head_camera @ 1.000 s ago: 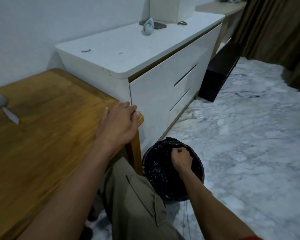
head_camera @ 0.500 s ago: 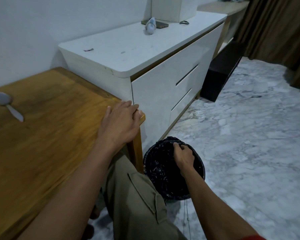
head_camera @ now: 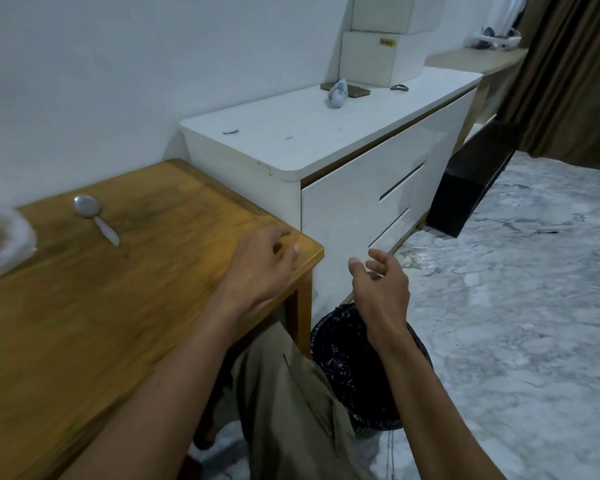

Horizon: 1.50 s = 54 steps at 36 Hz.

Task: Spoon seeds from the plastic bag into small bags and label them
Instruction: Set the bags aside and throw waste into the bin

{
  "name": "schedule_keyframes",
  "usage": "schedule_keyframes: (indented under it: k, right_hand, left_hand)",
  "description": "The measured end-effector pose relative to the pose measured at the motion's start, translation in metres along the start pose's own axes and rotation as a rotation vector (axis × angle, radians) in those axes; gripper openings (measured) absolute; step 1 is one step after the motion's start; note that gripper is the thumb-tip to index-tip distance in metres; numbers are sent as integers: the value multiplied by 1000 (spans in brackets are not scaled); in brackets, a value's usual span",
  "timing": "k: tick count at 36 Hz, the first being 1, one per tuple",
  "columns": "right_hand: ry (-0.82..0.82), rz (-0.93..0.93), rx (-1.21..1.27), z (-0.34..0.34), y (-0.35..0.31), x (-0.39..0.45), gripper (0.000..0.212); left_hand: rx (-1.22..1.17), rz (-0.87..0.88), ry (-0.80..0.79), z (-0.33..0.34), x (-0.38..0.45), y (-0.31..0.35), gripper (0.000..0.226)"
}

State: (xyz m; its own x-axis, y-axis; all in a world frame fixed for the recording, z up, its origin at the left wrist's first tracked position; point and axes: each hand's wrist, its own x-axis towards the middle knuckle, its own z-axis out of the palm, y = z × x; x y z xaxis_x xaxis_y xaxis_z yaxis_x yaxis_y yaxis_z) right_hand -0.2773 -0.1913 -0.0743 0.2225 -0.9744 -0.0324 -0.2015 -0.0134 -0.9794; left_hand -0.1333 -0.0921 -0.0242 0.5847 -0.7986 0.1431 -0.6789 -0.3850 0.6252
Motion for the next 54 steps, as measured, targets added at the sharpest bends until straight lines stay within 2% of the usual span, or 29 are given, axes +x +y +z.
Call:
schedule_keyframes:
  k: [4,8,13,18,21,23,25,28,30,32,36,41,47,54]
  right_hand:
    - [-110,-188,67,22,-51,-33,31]
    - [-344,-256,63,57,-84,-65,24]
    - [-643,-344,-19,115,-107,-103,22]
    - [-848,-414,-85,179,-116,-129,31]
    - [-934,-444,-135,220,-120,-134,49]
    - [-942,-496,-231,246,-123,-134,66]
    - [-939,-567,-293,270,-127,-135,84]
    - [-973,-632,-346,297,-133,-135,94]
    - [-1002,-640,-344,313,-135,-134,98]
    - [-1000,-689,-300,330,-137,-134,90]
    - [-1027,-713,-210,348,-140,-133,53]
    - [-999,-591,-132,350,-128,-127,74]
    - [-864,-563,-74,318,-124,-108,70]
    - [-679,-510,7,212,-134,-75,63]
  left_hand:
    - [-57,-93,56,-27,-23,-11,43]
    - [-56,-144,145,-66,-54,-31,42]
    - [75,-271,342,-118,-97,-65,39]
    - [127,-452,522,-163,-134,-100,43]
    - [132,-535,683,-185,-145,-128,46]
    - [153,-591,767,-200,-146,-151,52]
    - [178,-645,783,-214,-145,-173,64]
    - [177,-701,710,-232,-136,-202,88]
    - [180,-673,655,-240,-127,-213,91]
    - [157,-643,616,-248,-116,-218,92]
    - [88,-560,602,-250,-100,-233,88]
    - [65,-566,640,-246,-95,-244,93]
    - [12,-461,681,-231,-88,-213,86]
    - [-119,-270,644,-189,-61,-132,81]
